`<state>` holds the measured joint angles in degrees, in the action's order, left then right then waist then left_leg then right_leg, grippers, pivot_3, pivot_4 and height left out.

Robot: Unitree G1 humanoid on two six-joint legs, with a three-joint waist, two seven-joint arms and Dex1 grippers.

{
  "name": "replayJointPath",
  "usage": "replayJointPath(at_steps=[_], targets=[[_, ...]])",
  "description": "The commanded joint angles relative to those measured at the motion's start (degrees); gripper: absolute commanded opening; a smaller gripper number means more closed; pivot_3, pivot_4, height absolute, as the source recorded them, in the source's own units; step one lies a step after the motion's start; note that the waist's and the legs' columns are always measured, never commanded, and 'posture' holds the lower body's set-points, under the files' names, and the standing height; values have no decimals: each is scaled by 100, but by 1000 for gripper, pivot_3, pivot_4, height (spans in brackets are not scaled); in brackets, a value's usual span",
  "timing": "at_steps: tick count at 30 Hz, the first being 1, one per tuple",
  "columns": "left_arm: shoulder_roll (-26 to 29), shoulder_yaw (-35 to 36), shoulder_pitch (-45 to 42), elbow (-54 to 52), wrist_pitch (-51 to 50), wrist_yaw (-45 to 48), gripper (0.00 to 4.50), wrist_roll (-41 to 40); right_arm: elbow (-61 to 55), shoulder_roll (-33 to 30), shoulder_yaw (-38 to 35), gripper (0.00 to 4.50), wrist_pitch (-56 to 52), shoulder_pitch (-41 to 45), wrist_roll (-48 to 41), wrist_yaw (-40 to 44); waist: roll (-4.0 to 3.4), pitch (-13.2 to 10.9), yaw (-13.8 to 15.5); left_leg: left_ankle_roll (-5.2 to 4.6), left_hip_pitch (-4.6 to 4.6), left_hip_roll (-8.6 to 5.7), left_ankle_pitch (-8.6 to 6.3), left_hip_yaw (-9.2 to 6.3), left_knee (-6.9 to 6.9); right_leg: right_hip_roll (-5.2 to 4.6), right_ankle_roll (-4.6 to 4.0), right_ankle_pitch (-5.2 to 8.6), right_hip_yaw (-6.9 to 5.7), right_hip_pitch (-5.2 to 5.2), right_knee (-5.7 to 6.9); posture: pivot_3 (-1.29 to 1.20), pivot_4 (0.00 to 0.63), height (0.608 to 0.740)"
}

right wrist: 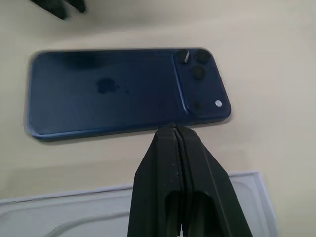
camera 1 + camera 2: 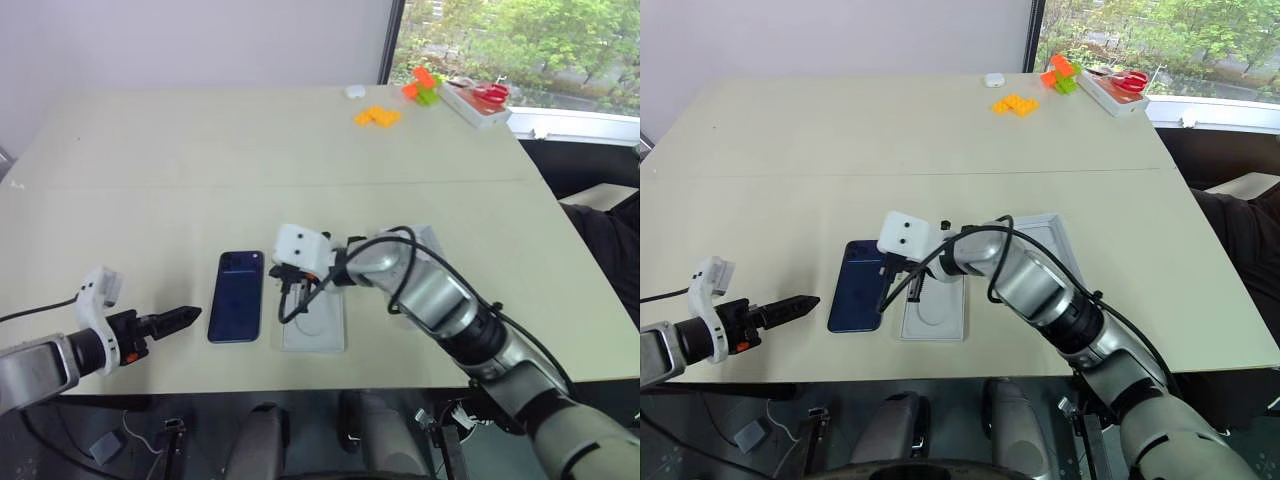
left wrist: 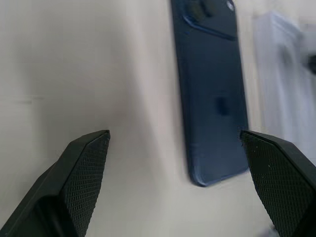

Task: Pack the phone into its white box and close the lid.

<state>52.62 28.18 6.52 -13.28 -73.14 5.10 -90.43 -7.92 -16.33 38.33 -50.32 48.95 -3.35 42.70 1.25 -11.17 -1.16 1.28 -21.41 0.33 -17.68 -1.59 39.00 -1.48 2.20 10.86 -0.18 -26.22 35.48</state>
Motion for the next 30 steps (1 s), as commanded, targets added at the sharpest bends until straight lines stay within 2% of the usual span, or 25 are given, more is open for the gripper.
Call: replayJointPath(at_steps=[1,11,30], targets=[[73,-303,-131,327,-132,-266,4491,-536,310,84,347,12,133,252,338,46,-1,0,12,0,0,0,0,0,-1,0,1,-1,0,1,0,0,150,726],[77,-863,-235,260,-26,-458,4491,-934,940,262,884,12,405,482,834,433,-3,2,28,7,1,-33,4,-3,-1,-29,-1,0,4,7,0,0,150,726],[-154,-1491,-247,-46,693,-838,4491,-1749,992,695,787,12,517,291,860,865,-9,6,38,8,6,-38,5,-6,-1,-34,-2,1,4,17,-2,0,150,726]])
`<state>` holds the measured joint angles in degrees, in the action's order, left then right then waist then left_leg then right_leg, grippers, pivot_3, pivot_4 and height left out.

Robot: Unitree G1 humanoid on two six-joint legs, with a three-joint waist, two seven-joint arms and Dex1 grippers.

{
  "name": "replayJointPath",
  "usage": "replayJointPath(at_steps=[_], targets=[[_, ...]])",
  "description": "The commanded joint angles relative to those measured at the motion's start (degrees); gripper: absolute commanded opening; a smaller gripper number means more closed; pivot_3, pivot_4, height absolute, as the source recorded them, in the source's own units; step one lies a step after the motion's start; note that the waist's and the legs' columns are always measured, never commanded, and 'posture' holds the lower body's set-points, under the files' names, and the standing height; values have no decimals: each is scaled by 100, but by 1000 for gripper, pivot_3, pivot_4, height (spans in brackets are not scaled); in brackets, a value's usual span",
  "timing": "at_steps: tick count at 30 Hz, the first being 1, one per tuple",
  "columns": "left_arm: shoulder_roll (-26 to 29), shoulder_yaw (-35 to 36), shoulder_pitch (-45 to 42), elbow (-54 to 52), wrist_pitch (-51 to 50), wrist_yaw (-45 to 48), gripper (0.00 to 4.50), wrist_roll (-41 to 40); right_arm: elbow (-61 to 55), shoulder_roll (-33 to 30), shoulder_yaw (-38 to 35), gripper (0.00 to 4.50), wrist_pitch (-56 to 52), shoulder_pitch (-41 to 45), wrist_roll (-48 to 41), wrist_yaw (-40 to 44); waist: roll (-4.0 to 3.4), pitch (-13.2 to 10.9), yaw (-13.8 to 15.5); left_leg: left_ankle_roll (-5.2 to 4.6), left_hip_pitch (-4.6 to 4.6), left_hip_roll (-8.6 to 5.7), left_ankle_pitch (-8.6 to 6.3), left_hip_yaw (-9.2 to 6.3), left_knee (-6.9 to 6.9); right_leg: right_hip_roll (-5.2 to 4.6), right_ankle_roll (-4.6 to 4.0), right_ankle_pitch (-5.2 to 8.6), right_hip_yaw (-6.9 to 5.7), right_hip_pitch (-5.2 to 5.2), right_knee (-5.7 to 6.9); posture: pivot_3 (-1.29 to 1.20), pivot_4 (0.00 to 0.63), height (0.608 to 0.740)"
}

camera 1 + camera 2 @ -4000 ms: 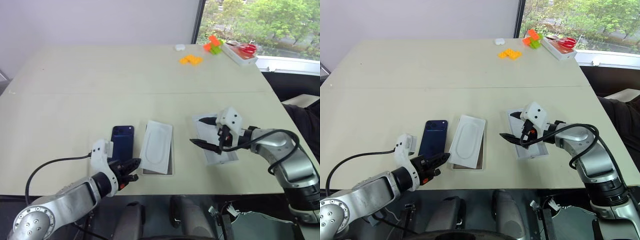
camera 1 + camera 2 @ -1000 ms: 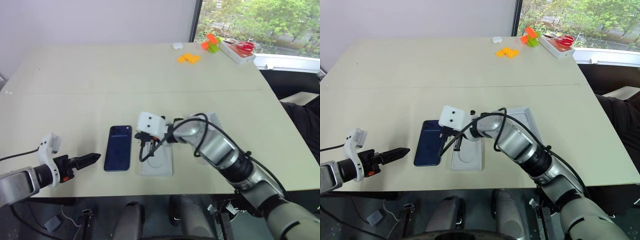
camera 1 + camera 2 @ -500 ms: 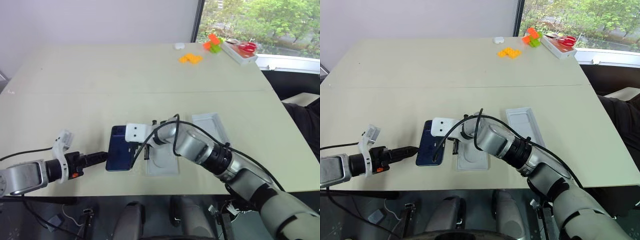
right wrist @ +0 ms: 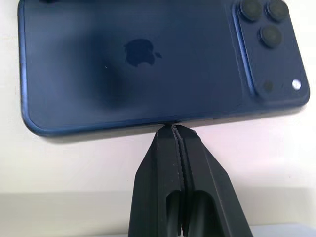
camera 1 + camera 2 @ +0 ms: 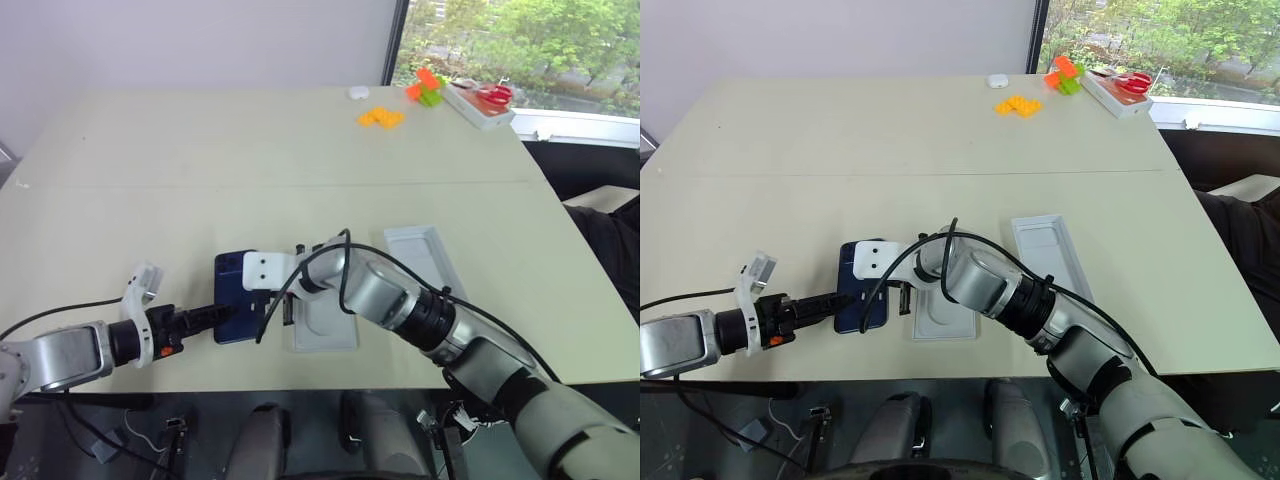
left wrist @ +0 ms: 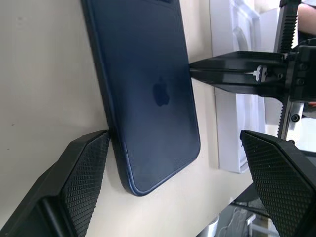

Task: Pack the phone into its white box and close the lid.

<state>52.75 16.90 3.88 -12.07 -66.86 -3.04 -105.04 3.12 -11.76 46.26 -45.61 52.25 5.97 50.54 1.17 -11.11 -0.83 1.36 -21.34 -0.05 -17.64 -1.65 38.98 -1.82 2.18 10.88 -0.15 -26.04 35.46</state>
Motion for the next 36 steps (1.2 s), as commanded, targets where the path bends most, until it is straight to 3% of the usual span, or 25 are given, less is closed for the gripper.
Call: replayJointPath(at_steps=[1,25,36], targets=[[-183,-385,2,-176,102,-45,4491,-330,-117,243,-12,12,35,-52,-72,87,-1,1,11,0,0,0,0,-1,0,0,0,0,0,1,0,0,150,726],[-830,-404,-126,-496,911,-371,4491,-796,-35,426,-186,12,-3,-183,87,176,5,1,-32,3,0,-3,1,-8,-3,10,2,1,-3,8,-17,0,150,726],[-547,-137,184,-333,1055,-566,4491,-796,2,433,-218,12,24,-194,129,147,5,0,-40,5,-7,-1,2,-7,-4,15,1,1,-3,-4,-12,0,150,726]])
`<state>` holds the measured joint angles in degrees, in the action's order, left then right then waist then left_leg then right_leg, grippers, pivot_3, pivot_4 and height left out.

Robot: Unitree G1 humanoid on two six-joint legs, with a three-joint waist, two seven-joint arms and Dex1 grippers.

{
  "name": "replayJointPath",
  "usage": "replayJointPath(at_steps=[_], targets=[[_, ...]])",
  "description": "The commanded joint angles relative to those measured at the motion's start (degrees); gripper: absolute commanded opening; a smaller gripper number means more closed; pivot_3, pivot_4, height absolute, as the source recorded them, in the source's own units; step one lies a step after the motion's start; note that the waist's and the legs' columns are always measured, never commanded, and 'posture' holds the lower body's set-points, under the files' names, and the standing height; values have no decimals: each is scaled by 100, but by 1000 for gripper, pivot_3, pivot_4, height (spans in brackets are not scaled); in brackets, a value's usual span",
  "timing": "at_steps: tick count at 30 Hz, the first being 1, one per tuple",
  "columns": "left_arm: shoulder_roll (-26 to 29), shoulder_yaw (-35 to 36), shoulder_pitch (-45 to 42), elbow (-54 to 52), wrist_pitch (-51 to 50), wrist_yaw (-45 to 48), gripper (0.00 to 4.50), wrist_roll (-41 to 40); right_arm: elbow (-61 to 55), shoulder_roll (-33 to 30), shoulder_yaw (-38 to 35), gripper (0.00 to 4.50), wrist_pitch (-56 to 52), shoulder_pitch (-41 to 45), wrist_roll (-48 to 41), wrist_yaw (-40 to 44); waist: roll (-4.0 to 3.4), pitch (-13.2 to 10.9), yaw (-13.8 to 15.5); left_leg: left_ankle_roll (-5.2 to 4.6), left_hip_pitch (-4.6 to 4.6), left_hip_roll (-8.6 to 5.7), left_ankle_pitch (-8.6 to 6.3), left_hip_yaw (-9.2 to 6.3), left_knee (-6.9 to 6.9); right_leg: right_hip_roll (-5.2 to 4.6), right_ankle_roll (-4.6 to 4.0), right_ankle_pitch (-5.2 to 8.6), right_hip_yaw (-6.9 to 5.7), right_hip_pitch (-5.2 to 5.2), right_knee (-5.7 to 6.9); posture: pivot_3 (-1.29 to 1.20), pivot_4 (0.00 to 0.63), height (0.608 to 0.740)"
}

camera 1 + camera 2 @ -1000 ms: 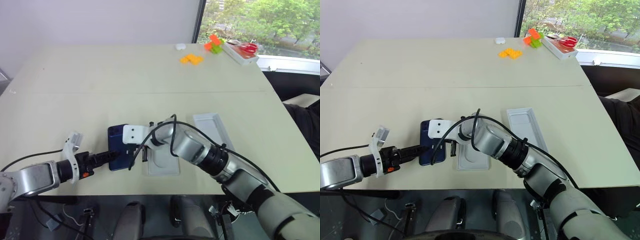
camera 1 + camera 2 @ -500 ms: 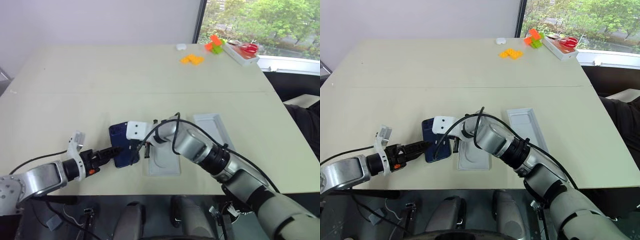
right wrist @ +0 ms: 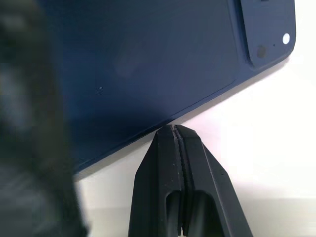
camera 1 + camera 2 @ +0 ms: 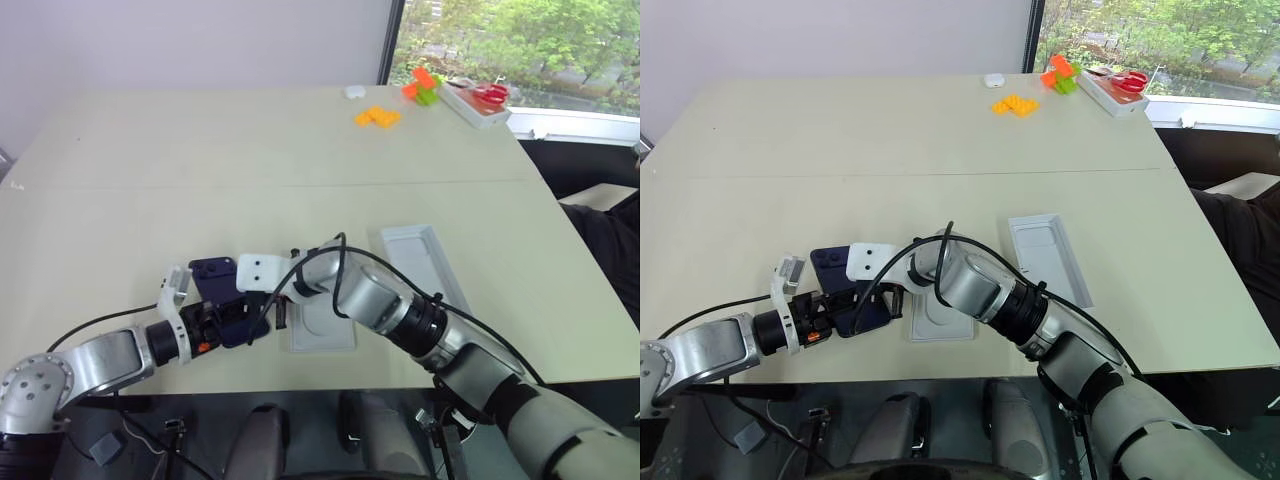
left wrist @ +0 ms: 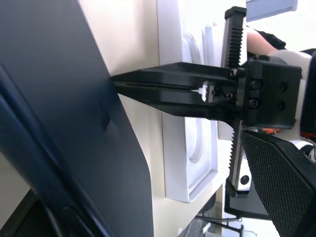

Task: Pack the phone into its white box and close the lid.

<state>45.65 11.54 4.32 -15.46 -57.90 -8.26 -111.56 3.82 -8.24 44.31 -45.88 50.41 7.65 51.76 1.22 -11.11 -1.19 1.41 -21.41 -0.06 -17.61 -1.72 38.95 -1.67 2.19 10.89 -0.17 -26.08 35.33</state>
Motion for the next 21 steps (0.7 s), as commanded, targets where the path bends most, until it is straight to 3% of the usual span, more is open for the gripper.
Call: replayJointPath(at_steps=[1,7,14,17,20,21], targets=[[185,497,213,37,200,-56,4491,-144,-71,78,-27,12,49,-12,-34,24,-1,0,0,0,0,1,0,1,-1,0,0,0,0,-3,1,0,150,726],[208,941,560,25,277,-19,4491,-144,-69,70,-45,12,68,-21,-23,19,-1,-1,5,0,-1,3,0,1,-1,1,0,1,0,-6,2,0,150,726],[105,805,529,-151,293,-106,4491,-144,-17,94,-44,12,151,15,-6,20,-1,-1,6,0,-2,3,0,2,-2,0,0,1,0,-6,1,0,150,726],[45,751,480,-203,314,-136,3601,-144,-8,87,-57,0,193,22,20,-6,-1,-1,7,0,-2,3,0,2,-2,0,0,0,0,-6,1,0,150,726],[28,798,477,-225,307,-140,2134,-144,-58,26,-123,0,225,71,87,-75,-1,-1,8,0,-3,3,0,2,-1,0,0,0,0,-6,1,0,150,726],[31,816,482,-228,305,-138,2134,-144,-84,2,-164,0,218,88,95,-88,-1,-1,8,0,-3,3,0,2,-1,-1,0,0,0,-6,1,0,150,726]])
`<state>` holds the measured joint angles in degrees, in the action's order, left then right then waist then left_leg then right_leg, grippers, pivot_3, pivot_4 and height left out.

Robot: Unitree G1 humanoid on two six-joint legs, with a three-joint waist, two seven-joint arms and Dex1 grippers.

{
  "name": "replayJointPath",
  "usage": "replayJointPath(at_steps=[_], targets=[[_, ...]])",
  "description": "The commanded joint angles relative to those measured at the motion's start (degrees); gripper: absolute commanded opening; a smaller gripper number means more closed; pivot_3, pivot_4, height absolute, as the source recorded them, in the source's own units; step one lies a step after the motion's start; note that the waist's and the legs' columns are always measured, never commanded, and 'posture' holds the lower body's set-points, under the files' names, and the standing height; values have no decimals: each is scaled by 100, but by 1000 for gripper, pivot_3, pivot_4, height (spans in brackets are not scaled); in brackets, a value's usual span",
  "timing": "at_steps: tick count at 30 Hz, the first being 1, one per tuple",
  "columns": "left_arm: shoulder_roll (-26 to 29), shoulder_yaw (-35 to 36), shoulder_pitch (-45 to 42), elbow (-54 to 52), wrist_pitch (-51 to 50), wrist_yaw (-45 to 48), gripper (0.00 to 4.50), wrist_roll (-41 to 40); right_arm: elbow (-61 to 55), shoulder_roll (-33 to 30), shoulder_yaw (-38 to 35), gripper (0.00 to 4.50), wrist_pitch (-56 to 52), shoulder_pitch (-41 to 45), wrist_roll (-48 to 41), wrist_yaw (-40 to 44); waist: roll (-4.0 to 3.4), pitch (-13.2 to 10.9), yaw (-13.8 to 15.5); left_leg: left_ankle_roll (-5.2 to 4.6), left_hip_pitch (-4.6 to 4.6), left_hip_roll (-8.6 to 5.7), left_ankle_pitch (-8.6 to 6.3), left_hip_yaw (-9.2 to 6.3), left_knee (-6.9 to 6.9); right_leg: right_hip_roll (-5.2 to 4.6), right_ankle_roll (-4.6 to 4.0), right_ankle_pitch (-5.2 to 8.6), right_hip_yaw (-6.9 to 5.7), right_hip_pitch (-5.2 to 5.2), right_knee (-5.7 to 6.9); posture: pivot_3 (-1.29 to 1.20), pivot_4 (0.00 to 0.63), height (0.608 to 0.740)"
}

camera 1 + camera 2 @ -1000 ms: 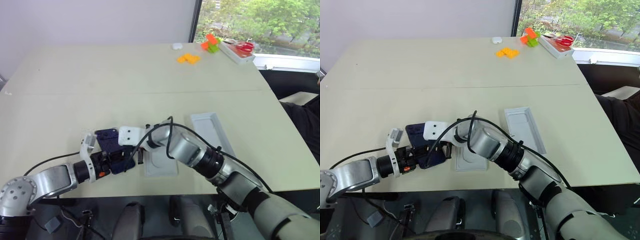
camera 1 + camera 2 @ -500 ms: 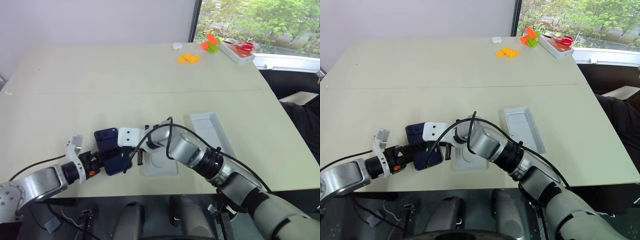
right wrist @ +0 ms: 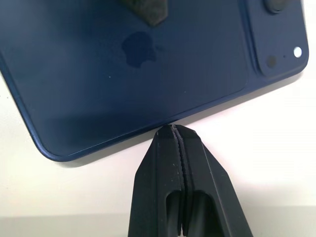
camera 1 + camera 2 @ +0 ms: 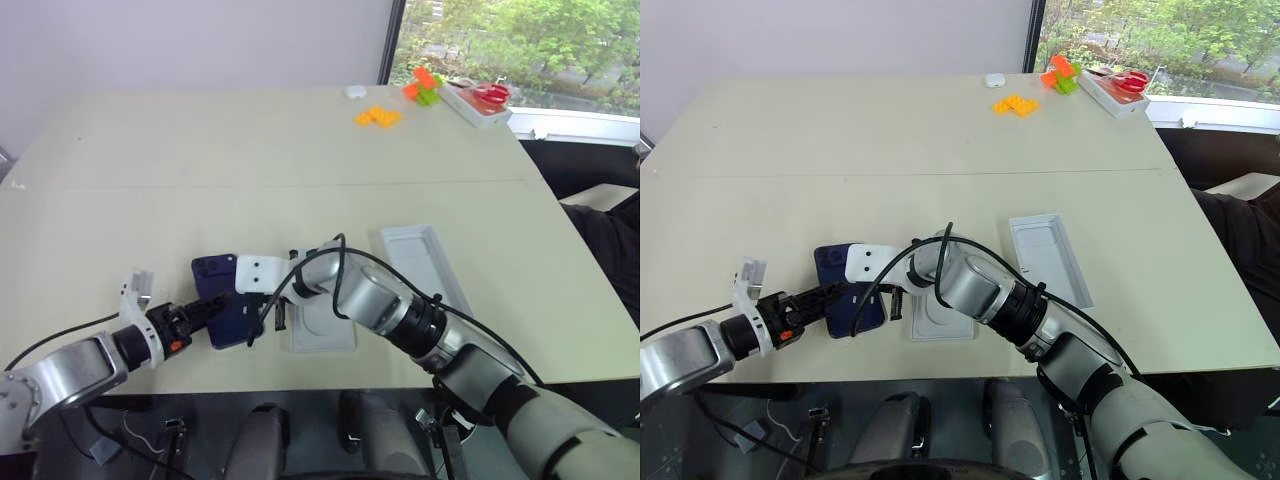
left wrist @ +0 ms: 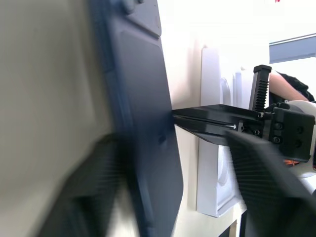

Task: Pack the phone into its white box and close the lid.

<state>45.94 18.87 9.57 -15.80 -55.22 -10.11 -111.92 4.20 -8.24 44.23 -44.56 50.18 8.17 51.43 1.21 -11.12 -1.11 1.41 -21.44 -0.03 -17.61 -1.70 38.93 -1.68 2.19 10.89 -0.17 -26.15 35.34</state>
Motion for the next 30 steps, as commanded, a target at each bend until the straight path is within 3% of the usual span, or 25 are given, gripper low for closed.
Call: replayJointPath(at_steps=[1,8,11,13,14,22,28,30], targets=[[3,92,-40,-196,35,47,2134,-108,-138,-10,-182,0,79,119,43,-62,0,0,0,0,0,0,0,0,0,0,0,0,0,0,0,0,150,726],[-201,189,-51,-193,100,64,2134,-108,-601,-317,-703,0,-201,232,-39,-99,1,-1,12,0,-4,-2,0,0,0,-2,0,0,0,-2,-2,0,150,726],[-266,190,-25,-215,116,45,1339,-108,-978,-504,-1022,0,-425,243,-155,-59,0,-2,13,0,-5,-2,0,0,-1,-1,0,0,0,-4,-2,0,150,726],[-281,190,-12,-257,112,49,332,-108,-1270,-658,-1266,0,-632,209,-282,-18,2,-3,18,0,-6,-2,0,0,-1,-2,0,0,0,-4,-2,0,150,726],[-280,192,-5,-284,114,49,83,-108,-1414,-752,-1378,0,-726,177,-346,4,2,-3,21,0,-7,-2,0,0,-1,-2,0,0,0,-4,-3,0,150,726],[-351,367,36,-364,112,211,83,-108,-2245,-1633,-1864,0,-1175,-293,-744,44,3,-4,20,0,-8,-2,0,1,-3,-2,1,1,0,-5,-8,0,150,726],[-219,427,-248,-682,-31,818,83,-108,-2918,-2498,-2375,0,-833,-1006,-1245,342,6,-8,34,0,-13,-4,0,4,-3,-3,21,14,1,-7,-12,0,150,726],[-177,160,-418,-877,-68,912,83,-108,-3165,-2797,-2673,0,-637,-1422,-1470,482,7,-8,39,0,-12,-4,0,4,-4,-2,23,15,1,-6,-13,0,150,726]])
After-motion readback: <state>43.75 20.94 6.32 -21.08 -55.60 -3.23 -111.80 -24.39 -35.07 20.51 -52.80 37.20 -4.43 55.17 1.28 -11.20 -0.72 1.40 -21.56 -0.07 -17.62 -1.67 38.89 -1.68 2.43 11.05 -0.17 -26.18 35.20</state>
